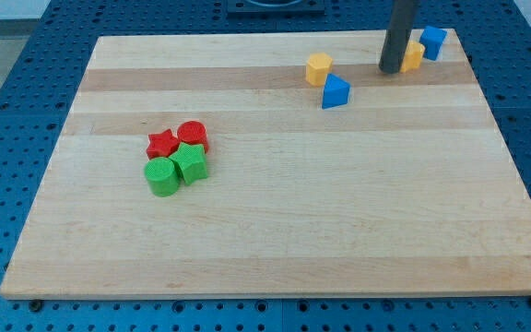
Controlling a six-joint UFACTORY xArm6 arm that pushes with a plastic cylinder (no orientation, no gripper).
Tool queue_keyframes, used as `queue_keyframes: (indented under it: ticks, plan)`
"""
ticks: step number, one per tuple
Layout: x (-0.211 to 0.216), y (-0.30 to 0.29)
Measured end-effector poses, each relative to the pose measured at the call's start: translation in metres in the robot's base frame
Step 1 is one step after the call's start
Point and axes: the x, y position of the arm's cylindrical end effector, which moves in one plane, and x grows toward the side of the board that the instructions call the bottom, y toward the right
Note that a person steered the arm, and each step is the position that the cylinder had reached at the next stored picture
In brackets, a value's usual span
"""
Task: Push the yellow hexagon to the yellow heart
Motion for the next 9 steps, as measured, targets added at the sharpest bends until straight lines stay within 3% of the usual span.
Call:
queue_keyframes:
  ticks: [4,6,9]
  plan:
    - [-0.001,0.003]
    - [0.035,-0.041]
    - [0.045,-0.124]
